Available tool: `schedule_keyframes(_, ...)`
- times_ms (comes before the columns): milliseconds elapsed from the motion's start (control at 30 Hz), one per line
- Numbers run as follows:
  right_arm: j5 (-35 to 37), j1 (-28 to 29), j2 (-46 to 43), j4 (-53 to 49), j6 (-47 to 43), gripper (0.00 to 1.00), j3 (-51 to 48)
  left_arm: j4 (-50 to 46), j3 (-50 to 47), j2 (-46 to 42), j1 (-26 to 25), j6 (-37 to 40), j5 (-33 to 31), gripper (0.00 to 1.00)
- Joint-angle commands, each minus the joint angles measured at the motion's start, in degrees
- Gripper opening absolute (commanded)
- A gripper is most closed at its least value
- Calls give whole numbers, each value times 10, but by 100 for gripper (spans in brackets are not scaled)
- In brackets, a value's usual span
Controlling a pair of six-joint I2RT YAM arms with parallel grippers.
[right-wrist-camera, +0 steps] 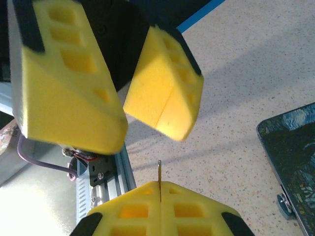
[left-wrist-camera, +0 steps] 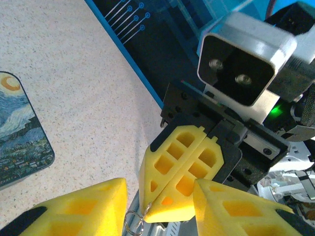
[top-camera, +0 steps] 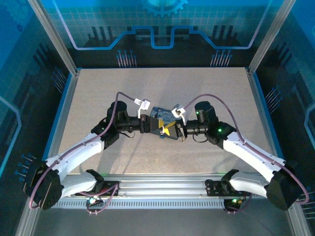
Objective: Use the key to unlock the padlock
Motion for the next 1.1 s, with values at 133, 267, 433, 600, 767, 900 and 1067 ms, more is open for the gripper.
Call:
schedule_keyframes(133,-30,-5,11,30,17,2,23,17,19,9,-12,22,15,34)
schedule_keyframes(267,-27,-5,12,39,29,2,19,16,20,12,-15,24,14,29)
schedule_keyframes(433,-24,-6,12,56,45,2,10,13,19,16,-20,28,12,23)
schedule_keyframes(600,-24,-5,12,57,51,4,7,16,18,13,-21,28,4,3)
schedule_keyframes(767,-21,-12,4,83,76,12,-15,18,18,7,-22,27,-8,0)
schedule_keyframes(900,-19,-15,-4,114,100,21,-40,19,17,3,-22,27,-13,0)
schedule_keyframes(1067,-26,-15,1,130,119,25,-53,23,16,3,-22,26,-19,0)
